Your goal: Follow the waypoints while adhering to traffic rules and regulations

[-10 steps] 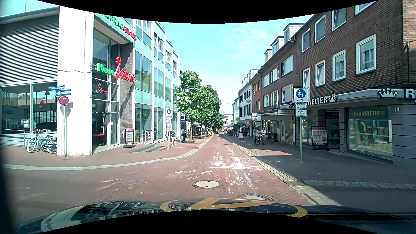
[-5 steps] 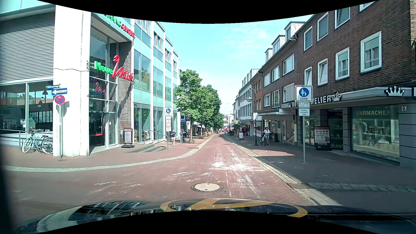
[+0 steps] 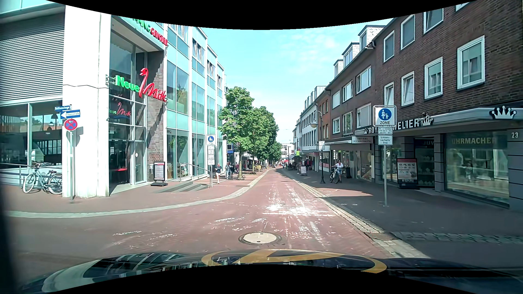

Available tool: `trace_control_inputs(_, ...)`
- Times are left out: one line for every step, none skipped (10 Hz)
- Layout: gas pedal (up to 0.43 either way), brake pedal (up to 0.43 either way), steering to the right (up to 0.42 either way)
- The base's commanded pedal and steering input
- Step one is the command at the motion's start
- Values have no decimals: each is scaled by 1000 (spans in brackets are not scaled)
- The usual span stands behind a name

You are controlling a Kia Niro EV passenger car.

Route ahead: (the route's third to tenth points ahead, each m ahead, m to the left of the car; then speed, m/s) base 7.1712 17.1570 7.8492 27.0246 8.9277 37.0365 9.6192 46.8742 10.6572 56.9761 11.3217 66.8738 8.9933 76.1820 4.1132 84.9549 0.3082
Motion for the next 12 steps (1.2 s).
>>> trace_control_inputs(0,207,-29)
trace_control_inputs(0,195,-40)
trace_control_inputs(0,189,-47)
trace_control_inputs(0,189,-54)
trace_control_inputs(0,189,-58)
trace_control_inputs(0,195,-59)
trace_control_inputs(0,201,-59)
trace_control_inputs(0,207,-57)
trace_control_inputs(0,213,-57)
trace_control_inputs(0,207,-56)
trace_control_inputs(0,213,-56)
trace_control_inputs(0,207,-56)
